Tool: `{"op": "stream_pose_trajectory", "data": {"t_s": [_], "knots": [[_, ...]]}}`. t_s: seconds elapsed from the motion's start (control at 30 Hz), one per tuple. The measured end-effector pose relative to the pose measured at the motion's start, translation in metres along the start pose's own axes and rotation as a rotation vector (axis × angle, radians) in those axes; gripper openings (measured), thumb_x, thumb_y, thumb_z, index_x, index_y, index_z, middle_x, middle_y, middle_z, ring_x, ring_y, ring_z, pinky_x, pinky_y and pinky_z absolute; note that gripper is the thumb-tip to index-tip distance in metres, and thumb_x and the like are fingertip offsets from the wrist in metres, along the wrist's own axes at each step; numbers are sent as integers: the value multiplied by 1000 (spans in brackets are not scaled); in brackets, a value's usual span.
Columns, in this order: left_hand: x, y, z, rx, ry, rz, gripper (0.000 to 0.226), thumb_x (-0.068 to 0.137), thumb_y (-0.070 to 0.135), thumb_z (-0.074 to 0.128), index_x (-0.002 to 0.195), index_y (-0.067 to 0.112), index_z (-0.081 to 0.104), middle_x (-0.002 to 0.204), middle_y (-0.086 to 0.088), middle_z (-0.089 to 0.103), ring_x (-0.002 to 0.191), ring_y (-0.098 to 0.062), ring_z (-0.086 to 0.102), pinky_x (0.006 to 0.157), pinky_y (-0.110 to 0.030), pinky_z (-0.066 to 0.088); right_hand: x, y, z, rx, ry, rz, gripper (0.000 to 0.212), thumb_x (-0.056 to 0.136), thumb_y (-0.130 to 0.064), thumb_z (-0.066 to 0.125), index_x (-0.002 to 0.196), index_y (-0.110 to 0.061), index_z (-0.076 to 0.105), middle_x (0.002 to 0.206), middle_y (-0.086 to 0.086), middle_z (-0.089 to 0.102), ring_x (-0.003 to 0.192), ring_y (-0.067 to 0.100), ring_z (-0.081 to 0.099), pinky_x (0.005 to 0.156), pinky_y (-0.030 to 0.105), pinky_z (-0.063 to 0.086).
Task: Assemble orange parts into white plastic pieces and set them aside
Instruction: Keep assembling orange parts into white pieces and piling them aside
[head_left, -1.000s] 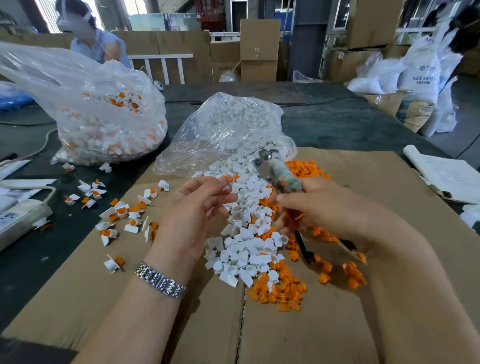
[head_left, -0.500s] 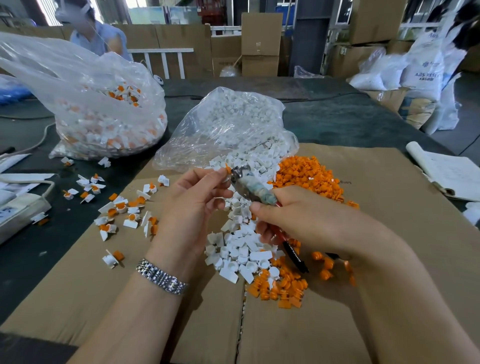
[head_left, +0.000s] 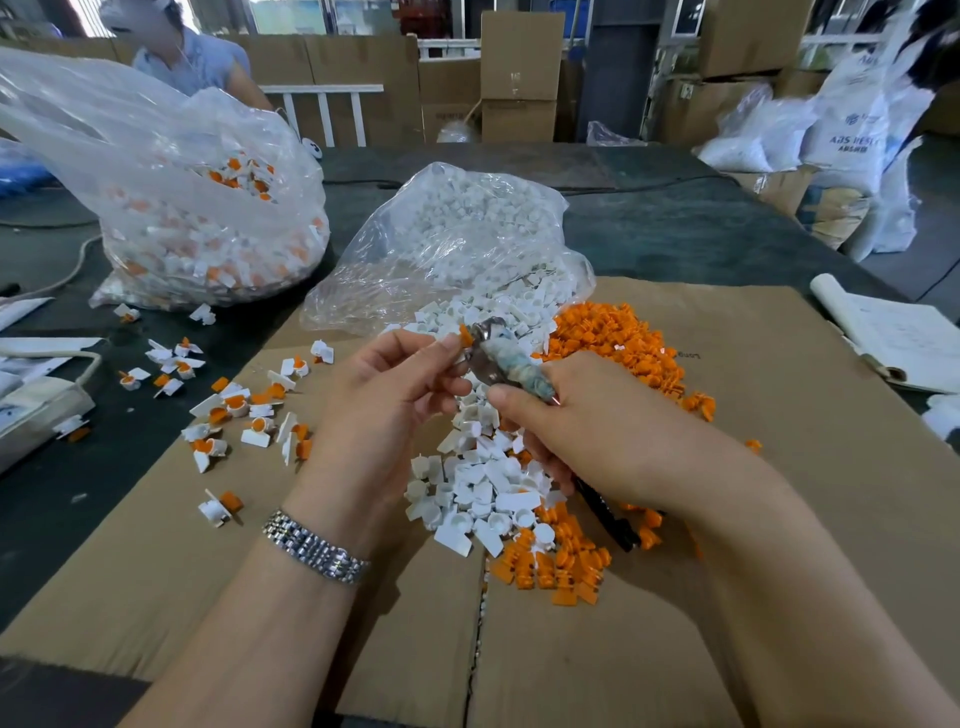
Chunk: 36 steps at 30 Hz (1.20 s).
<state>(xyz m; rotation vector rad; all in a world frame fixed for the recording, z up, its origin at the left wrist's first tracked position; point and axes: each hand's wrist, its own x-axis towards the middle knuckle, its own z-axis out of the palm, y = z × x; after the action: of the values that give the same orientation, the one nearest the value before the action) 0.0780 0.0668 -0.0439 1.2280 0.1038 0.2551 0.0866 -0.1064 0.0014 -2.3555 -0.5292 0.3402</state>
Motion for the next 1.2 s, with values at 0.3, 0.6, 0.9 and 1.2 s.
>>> {"op": "stream_pose_trajectory", "data": {"t_s": [0.3, 0.6, 0.9, 1.2], "knots": [[2, -3, 1, 50, -2, 8, 11, 98, 14, 66, 91, 6, 67, 78, -8, 71, 71, -18, 69, 63, -23, 57, 5, 8, -1, 122, -32, 18, 49, 99, -50, 50, 93, -3, 64, 63, 7, 68, 53, 21, 67, 50, 25, 53], [9, -4, -12, 287, 92, 80, 17, 100, 25, 66, 88, 14, 71, 78, -2, 73, 72, -13, 71, 61, -20, 55, 9, 33, -31, 54, 180, 143, 59, 92, -69, 42, 102, -15, 63, 85, 5, 72, 78, 20, 69, 74, 37, 53], [17, 2, -36, 1048, 587, 340, 7, 97, 23, 66, 94, 24, 59, 96, 5, 59, 74, -7, 52, 56, -22, 34, 42, 68, -6, -526, 380, 372, 53, 91, -58, 57, 121, -14, 51, 123, 13, 53, 117, 35, 50, 95, 50, 37], [18, -18, -22, 1381, 76, 303, 15, 97, 24, 66, 111, 27, 73, 110, 8, 66, 85, -8, 61, 73, -26, 49, 47, 71, 3, -511, 356, 327, 68, 87, -65, 60, 130, -14, 50, 134, 14, 48, 129, 35, 41, 101, 53, 38]]}}
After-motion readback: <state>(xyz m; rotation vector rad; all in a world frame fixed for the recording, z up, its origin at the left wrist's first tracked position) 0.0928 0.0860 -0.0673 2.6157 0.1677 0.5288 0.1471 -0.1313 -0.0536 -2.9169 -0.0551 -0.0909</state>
